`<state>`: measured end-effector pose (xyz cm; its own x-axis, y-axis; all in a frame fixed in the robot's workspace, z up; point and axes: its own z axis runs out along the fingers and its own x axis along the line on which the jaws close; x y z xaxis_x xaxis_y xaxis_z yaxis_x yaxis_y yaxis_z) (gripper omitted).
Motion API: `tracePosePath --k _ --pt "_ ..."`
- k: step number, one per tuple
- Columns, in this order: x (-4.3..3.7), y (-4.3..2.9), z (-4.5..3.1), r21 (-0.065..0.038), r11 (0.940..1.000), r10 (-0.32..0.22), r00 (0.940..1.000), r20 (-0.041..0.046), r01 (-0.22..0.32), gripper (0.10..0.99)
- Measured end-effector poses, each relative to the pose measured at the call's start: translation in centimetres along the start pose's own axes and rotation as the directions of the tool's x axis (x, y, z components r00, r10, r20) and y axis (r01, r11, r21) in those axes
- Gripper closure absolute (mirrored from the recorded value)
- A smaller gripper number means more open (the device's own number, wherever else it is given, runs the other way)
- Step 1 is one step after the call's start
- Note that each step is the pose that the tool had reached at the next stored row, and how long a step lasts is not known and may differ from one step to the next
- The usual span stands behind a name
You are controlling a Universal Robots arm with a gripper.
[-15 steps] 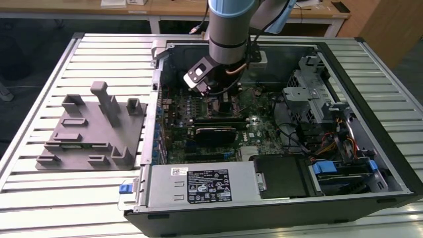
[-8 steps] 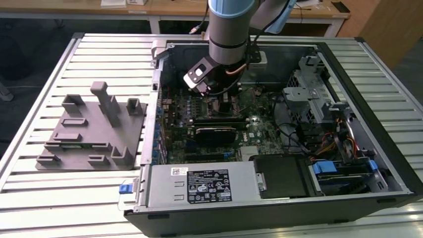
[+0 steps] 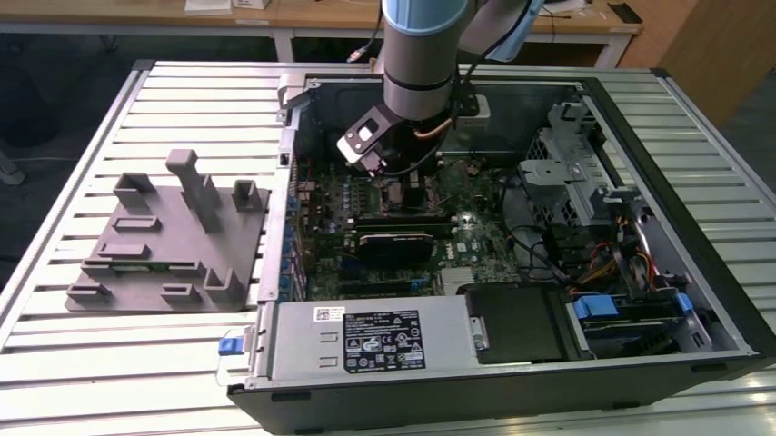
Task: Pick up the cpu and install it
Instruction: 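Place the cpu into insertion slot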
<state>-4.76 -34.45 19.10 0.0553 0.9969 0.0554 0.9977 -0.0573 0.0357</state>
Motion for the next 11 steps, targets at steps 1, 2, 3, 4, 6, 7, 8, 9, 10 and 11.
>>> tracePosePath --k 1,2,3,4,6,7,8,9,10,11 --pt "-0.01 -0.01 -0.02 0.0 1.0 0.0 1.0 0.0007 0.0 0.49" --pt "-0.01 -0.01 -0.03 0.0 1.0 0.0 1.0 0.0008 0.0 0.49" --pt "-0.01 -0.01 -0.08 0.001 1.0 0.0 1.0 0.0009 0.0 0.49" --pt "0.0 0.0 -0.19 0.0 1.0 0.0 1.0 0.0007 0.0 0.49" --pt "0.01 0.01 -0.47 0.0 1.0 0.0 1.0 0.0008 0.0 0.49" --pt "0.02 0.01 -0.53 0.0 1.0 0.0 1.0 0.0008 0.0 0.49" --pt "0.02 0.01 -0.52 0.0 1.0 0.0 1.0 0.0006 0.0 0.49" --pt "0.02 0.01 -0.52 0.0 1.0 0.0 1.0 0.0005 0.0 0.49" --pt "0.02 0.01 -0.53 0.0 1.0 0.0 1.0 0.0005 0.0 0.49" --pt "0.02 0.01 -0.54 0.0 1.0 0.0 1.0 0.0007 0.0 0.49"
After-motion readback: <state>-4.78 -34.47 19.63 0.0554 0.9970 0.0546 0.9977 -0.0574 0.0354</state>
